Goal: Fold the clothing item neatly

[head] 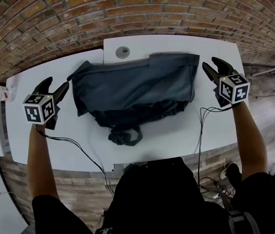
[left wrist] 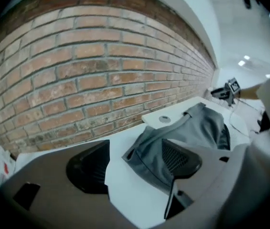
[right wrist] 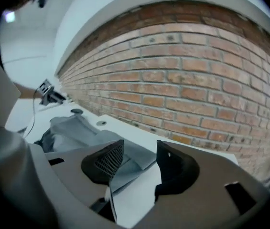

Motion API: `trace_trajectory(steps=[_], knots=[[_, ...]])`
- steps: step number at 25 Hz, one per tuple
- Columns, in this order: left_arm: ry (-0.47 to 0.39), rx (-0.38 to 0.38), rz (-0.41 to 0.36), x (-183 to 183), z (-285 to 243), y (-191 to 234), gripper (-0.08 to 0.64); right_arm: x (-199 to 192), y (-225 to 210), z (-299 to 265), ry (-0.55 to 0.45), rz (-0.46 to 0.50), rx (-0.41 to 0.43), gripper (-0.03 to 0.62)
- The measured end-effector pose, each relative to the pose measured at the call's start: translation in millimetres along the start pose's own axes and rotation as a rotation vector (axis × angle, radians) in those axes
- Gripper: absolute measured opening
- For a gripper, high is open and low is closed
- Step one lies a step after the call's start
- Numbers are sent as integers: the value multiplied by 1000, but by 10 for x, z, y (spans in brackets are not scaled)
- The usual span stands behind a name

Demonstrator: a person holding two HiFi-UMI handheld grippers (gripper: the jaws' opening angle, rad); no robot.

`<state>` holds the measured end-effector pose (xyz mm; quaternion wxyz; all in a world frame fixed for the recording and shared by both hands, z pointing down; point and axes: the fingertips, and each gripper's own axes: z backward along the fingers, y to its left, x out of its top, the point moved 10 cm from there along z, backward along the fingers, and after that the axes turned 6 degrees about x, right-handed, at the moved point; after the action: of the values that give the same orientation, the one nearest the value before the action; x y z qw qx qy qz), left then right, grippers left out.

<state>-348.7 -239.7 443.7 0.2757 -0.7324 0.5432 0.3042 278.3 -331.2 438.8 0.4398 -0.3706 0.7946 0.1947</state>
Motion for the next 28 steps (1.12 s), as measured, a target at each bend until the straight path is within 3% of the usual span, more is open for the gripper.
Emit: trace_trajectory(steps=[4,7,10,13,16,19,23,25,27,28], knots=[[-9,-124,-393,-131,381,-666,318,-140,884,264,128,385,222,196],[7,-235,-598,-445,469,-1212,318,-468,1485,284,259,654,362,201],[50,-310,-814,-813,399,-1702,325,-768,1816,204,350,820,413,266],[59,-327,-1000,-1019,301,-2019,352,-923,2002,42,402,948,412,318],[69,-332,-1045,-989,201,-2174,359,-954,2088,-182,432,962,395,321],[100,-326,-1042,-992,-21,-2183,357,-953,2038,-374,468,880,378,321],[228,-408,-919,-993,-237,-2085,343,-992,1964,-483,520,776,448,304],[292,-459,-865,-980,-266,-2081,269,-1000,1920,-489,532,710,483,261],[313,-454,-853,-975,-251,-2084,174,-1011,1889,-484,530,663,491,227],[312,-439,-857,-975,-240,-2080,93,-1014,1882,-480,528,654,486,175]])
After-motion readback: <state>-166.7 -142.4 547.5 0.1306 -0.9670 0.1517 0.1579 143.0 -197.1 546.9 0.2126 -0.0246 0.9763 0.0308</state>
